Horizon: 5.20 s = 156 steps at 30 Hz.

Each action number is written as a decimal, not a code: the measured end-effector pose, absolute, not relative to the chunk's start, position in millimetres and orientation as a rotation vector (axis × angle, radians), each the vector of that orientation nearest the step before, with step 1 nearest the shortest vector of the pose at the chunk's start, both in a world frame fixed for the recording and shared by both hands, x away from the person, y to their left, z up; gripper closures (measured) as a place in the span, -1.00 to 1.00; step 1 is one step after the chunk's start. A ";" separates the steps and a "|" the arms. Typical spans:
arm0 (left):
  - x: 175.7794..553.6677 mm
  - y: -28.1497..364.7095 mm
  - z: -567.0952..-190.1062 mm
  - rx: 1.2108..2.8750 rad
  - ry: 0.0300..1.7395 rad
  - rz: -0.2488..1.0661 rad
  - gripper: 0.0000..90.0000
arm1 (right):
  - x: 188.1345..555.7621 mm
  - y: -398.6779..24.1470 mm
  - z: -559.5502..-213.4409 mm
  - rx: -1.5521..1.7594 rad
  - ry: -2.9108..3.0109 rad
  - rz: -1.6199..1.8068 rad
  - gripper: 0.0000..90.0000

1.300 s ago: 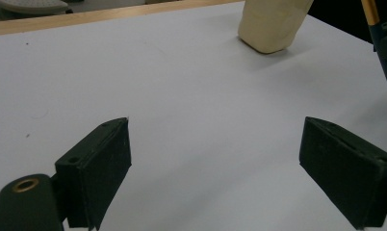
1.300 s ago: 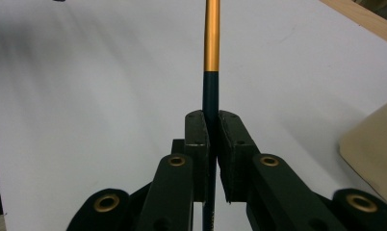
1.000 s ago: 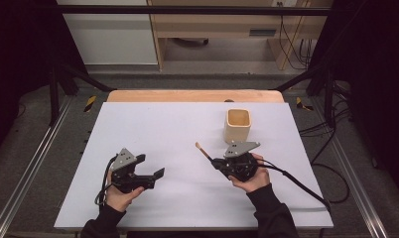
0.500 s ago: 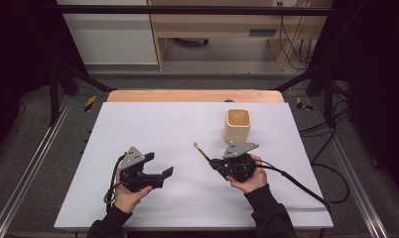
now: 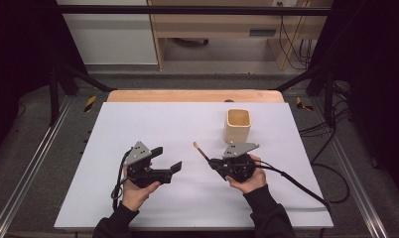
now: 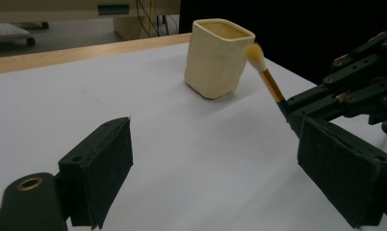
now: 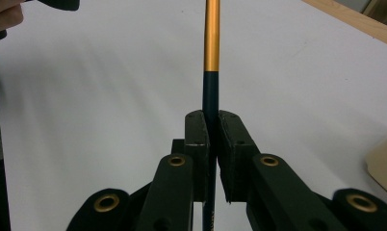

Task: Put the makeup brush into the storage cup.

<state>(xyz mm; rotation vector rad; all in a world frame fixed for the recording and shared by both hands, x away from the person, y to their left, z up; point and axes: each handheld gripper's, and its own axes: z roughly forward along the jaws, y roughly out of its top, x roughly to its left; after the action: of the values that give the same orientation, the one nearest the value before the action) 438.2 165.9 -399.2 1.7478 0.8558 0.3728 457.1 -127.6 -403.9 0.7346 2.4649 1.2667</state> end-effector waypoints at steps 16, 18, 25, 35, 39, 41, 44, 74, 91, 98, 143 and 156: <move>442.8 143.5 -398.9 1.711 0.840 0.333 -0.66 | 455.4 -127.6 -401.9 0.743 2.451 1.303 0.85; 443.1 142.3 -399.0 1.712 0.837 0.335 -0.63 | 455.2 -127.4 -402.0 0.743 2.450 1.309 0.85; 444.3 133.9 -401.0 1.673 0.846 0.318 -0.55 | 454.7 -126.8 -402.1 0.744 2.441 1.319 0.85; 444.5 120.1 -406.6 1.603 0.876 0.283 -0.46 | 453.2 -127.2 -400.7 0.747 2.427 1.334 0.85; 445.6 116.8 -408.6 1.583 0.892 0.276 -0.42 | 453.0 -126.7 -401.3 0.751 2.426 1.334 0.85; 445.6 116.2 -408.9 1.577 0.896 0.270 -0.39 | 453.1 -126.5 -401.5 0.748 2.426 1.334 0.85; 446.5 113.6 -410.3 1.550 0.913 0.262 -0.33 | 453.1 -126.4 -401.7 0.751 2.423 1.335 0.85; 446.1 92.9 -419.1 1.498 0.977 0.239 0.33 | 452.4 -123.1 -403.8 0.765 2.413 1.351 0.85; 443.7 88.5 -420.0 1.466 1.010 0.235 0.68 | 451.2 -121.2 -404.0 0.778 2.400 1.361 0.85; 442.2 87.2 -420.0 1.454 1.017 0.232 0.74 | 451.3 -120.5 -404.6 0.778 2.405 1.355 0.85; 447.0 105.0 -397.8 1.571 0.924 0.371 0.85 | 442.8 -153.3 -403.9 0.898 2.230 1.380 -0.34; 440.2 76.9 -401.5 1.585 0.915 0.379 0.85 | 443.3 -138.9 -416.4 0.905 2.186 1.528 -0.11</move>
<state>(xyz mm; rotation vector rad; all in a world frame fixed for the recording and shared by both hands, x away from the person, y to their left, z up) 440.2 76.9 -401.5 1.5846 0.9153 0.3791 443.3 -138.9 -416.4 0.9045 2.1856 1.5279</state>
